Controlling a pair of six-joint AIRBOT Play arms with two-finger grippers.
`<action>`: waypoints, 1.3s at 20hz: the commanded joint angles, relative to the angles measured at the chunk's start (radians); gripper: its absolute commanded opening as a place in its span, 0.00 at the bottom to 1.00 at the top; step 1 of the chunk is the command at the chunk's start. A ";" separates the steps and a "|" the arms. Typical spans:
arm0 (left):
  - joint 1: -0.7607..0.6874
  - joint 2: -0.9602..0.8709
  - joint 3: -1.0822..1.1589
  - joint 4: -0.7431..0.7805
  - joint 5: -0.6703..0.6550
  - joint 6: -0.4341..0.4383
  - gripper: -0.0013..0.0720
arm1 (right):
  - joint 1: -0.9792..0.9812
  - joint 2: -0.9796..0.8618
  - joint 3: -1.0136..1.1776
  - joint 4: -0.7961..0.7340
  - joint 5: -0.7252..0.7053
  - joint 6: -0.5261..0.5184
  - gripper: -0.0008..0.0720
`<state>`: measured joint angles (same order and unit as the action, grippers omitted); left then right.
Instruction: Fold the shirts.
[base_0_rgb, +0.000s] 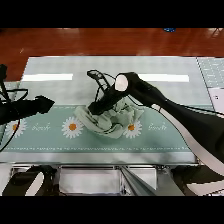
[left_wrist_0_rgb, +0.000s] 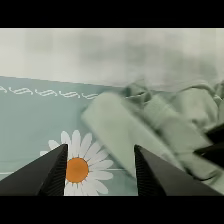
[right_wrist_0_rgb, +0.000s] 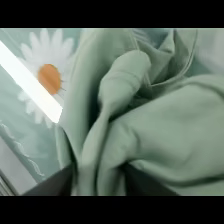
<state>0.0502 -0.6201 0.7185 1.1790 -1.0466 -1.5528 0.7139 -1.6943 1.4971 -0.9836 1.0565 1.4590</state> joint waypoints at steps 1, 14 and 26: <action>-0.013 -0.006 -0.005 -0.002 -0.005 0.000 0.71 | -0.045 -0.032 0.020 0.109 0.023 0.002 0.58; -0.002 -0.325 -0.139 -0.290 0.008 0.063 0.71 | -0.845 0.723 -0.629 -0.182 0.064 0.059 0.57; -0.100 -0.799 0.028 -0.602 -0.127 0.404 0.03 | -0.903 0.918 -0.986 -0.068 0.055 0.052 0.57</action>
<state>-0.0326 -1.3590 0.7055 0.6010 -1.1038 -1.2335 -0.1852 -0.7879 0.5728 -1.1164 1.1229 1.5143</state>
